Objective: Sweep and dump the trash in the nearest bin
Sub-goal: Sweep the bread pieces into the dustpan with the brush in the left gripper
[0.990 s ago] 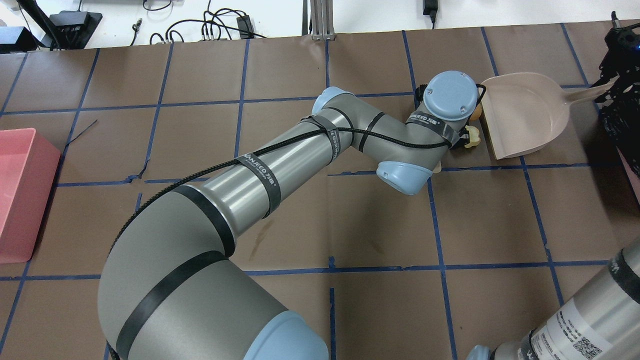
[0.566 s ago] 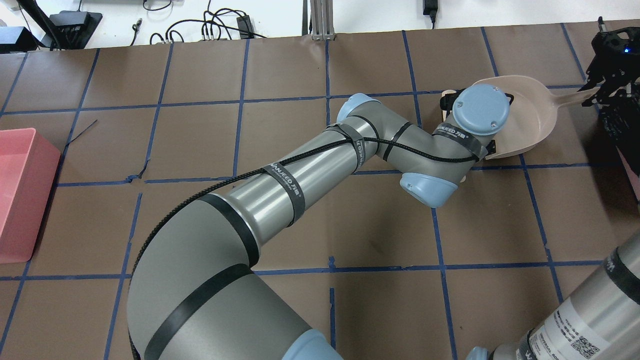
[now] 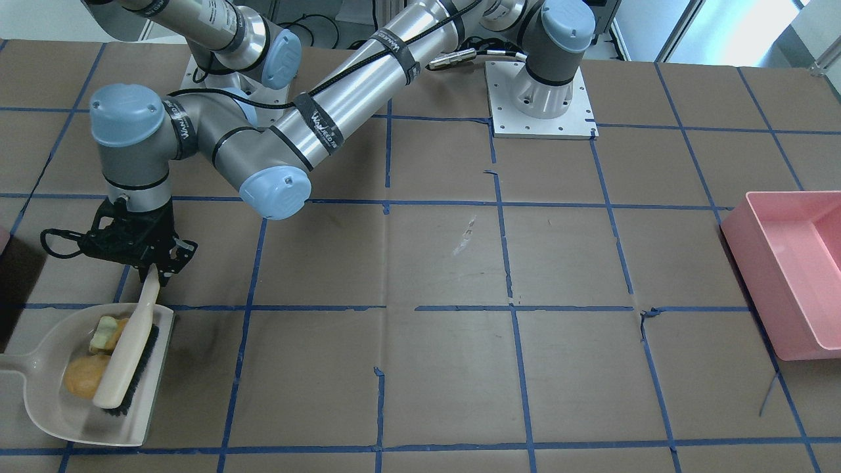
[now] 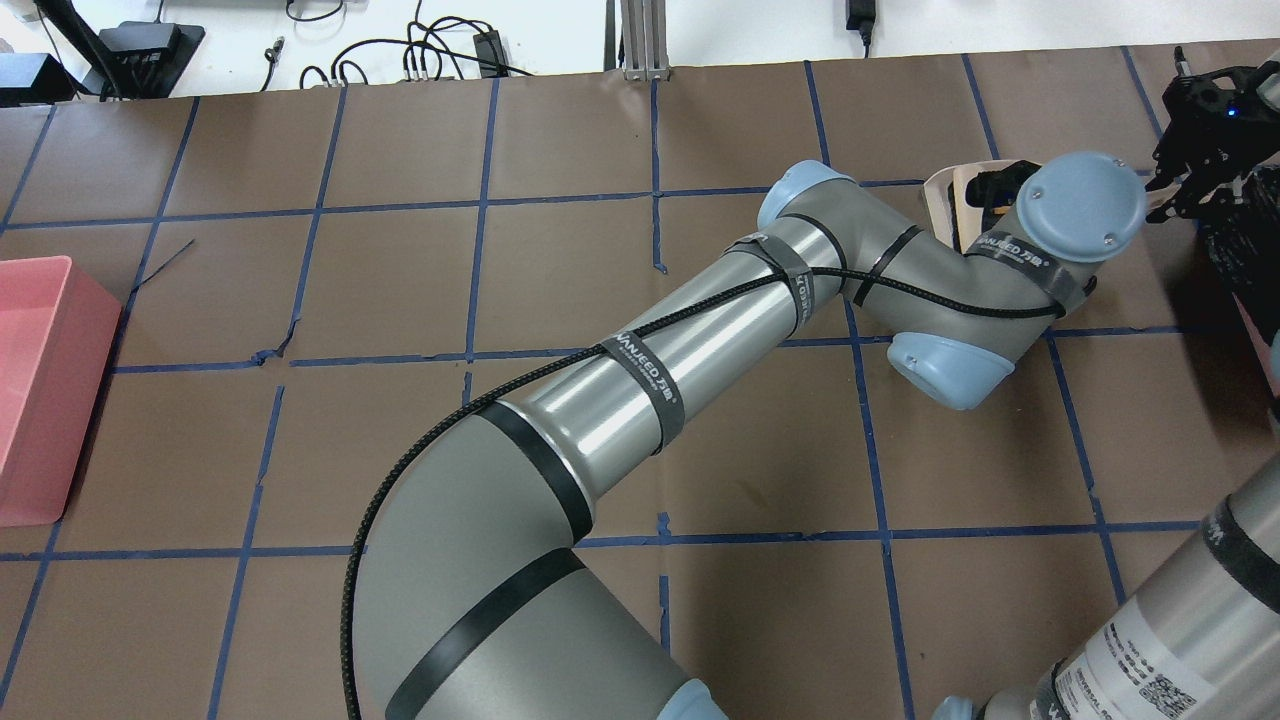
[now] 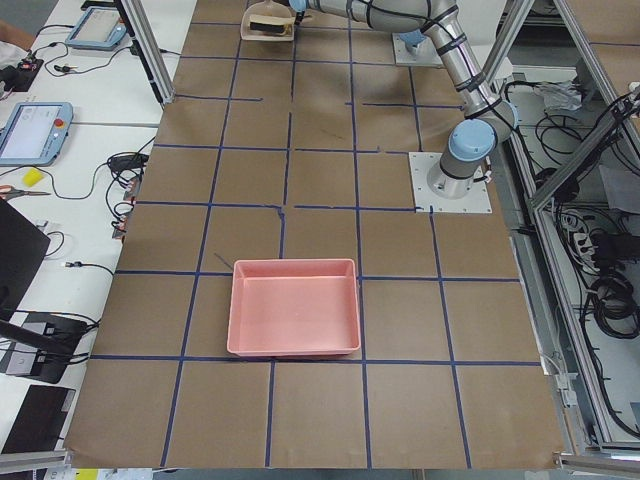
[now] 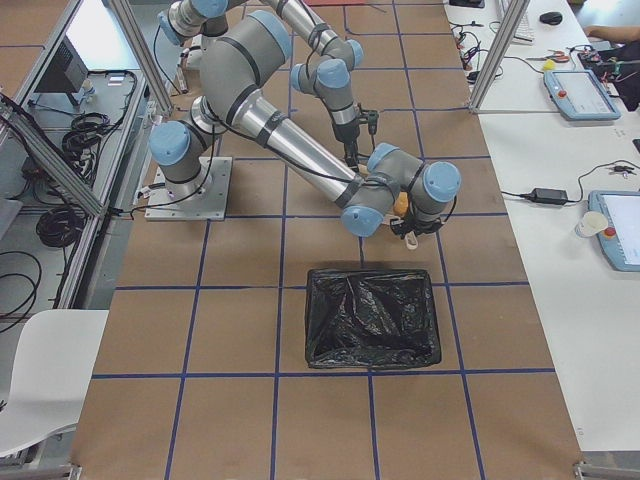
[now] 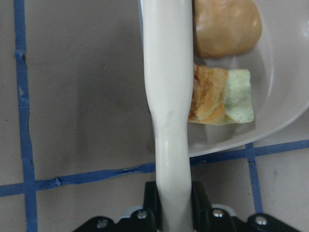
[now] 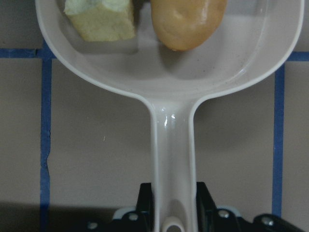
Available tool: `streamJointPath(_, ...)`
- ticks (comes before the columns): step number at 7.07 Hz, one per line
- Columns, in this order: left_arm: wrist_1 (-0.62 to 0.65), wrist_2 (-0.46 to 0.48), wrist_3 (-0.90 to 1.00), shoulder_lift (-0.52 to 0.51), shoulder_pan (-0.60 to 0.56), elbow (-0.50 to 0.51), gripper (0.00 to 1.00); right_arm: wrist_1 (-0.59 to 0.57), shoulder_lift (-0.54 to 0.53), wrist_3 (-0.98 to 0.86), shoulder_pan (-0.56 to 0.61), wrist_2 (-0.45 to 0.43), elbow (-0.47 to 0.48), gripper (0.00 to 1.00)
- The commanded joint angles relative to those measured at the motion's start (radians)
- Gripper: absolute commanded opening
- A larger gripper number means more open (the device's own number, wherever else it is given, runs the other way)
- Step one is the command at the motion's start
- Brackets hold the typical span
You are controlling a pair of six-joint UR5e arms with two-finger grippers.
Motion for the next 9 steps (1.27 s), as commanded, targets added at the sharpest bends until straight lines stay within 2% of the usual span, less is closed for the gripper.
streamJointPath(1,-0.077,0.003,-0.034,0.0,-0.019,0.09,0.0,0.001,0.0,0.0,0.0,0.001,0.001,0.0)
streamJointPath(3,-0.128,0.005,0.052,0.058,-0.01,0.032,0.0,-0.001,0.0,0.0,0.0,0.005,0.001,0.0)
streamJointPath(5,-0.131,0.005,0.19,0.163,0.112,-0.162,0.0,0.004,-0.001,0.0,-0.001,0.014,0.001,0.0)
streamJointPath(7,-0.151,-0.001,0.381,0.332,0.283,-0.363,0.0,0.013,-0.004,0.004,-0.006,0.043,0.001,0.0)
streamJointPath(8,-0.177,-0.001,0.439,0.416,0.35,-0.452,0.0,0.051,-0.014,0.009,-0.023,0.116,-0.004,0.0)
streamJointPath(9,-0.181,0.0,0.455,0.494,0.389,-0.547,0.0,0.116,-0.052,0.007,-0.061,0.125,-0.016,0.0)
